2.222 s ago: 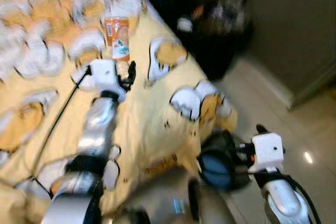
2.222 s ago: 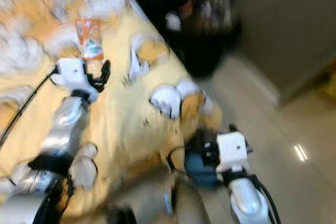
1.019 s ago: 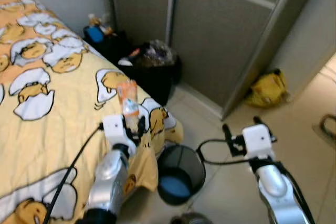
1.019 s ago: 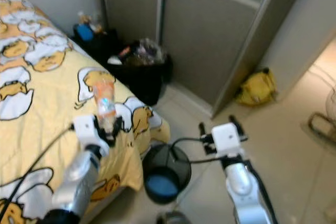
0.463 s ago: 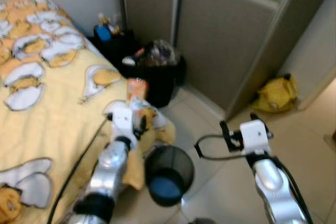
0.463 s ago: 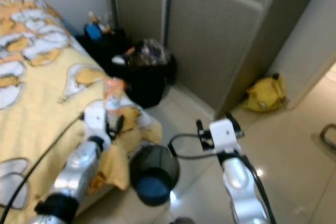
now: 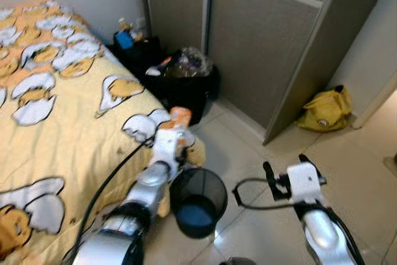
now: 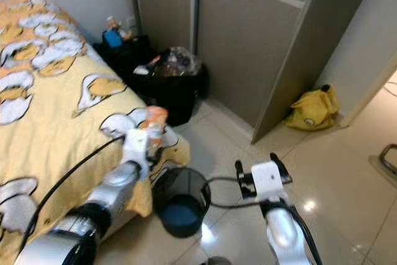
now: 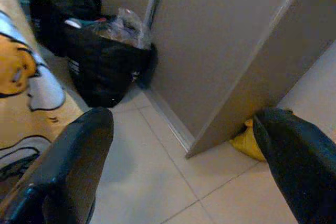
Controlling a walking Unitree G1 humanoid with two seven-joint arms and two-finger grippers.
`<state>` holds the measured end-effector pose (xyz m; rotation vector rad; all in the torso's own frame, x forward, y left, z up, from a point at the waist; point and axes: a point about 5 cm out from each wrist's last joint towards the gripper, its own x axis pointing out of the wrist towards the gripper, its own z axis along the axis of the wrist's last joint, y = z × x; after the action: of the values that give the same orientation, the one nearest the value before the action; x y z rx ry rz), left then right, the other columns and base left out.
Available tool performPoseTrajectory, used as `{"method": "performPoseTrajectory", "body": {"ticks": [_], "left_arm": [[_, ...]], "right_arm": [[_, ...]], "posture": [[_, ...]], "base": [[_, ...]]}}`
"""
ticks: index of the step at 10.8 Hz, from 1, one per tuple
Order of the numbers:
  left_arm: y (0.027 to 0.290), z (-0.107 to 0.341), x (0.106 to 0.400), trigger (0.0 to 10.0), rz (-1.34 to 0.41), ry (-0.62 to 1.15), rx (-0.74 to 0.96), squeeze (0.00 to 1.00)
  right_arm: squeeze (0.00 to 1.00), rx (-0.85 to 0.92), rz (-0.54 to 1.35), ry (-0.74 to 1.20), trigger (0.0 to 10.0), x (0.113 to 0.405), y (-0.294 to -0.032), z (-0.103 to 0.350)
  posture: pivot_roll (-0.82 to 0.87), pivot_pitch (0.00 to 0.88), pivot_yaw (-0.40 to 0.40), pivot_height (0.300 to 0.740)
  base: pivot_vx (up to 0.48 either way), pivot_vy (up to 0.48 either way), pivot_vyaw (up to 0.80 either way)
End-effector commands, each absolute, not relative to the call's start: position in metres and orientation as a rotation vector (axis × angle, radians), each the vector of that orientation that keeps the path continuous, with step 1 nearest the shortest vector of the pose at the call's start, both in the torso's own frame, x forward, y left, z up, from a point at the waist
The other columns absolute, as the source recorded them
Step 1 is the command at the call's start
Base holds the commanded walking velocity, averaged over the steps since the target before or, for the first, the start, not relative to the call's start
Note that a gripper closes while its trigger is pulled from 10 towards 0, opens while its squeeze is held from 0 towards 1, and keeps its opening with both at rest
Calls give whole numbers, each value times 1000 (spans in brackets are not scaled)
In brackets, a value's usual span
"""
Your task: Clean up the room
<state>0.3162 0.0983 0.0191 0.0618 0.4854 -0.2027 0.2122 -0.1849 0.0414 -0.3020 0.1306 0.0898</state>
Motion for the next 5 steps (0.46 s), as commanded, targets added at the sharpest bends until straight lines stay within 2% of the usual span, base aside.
{"method": "performPoseTrajectory", "body": {"ticks": [1,3,5], "left_arm": [[89,30,325,10000,-213,444,61,0],[56,24,315,10000,-291,486,48,0],[50,19,310,10000,-295,502,81,0]], "right_arm": [[0,-321,100,113,10000,210,-187,48],[0,-331,130,73,10000,179,-183,68],[0,-317,159,138,10000,135,-178,72]], "posture": [[-388,80,2,740],[-493,172,5,740],[-536,253,5,740]], "base": [[0,0,0],[0,0,0],[0,0,0]]}}
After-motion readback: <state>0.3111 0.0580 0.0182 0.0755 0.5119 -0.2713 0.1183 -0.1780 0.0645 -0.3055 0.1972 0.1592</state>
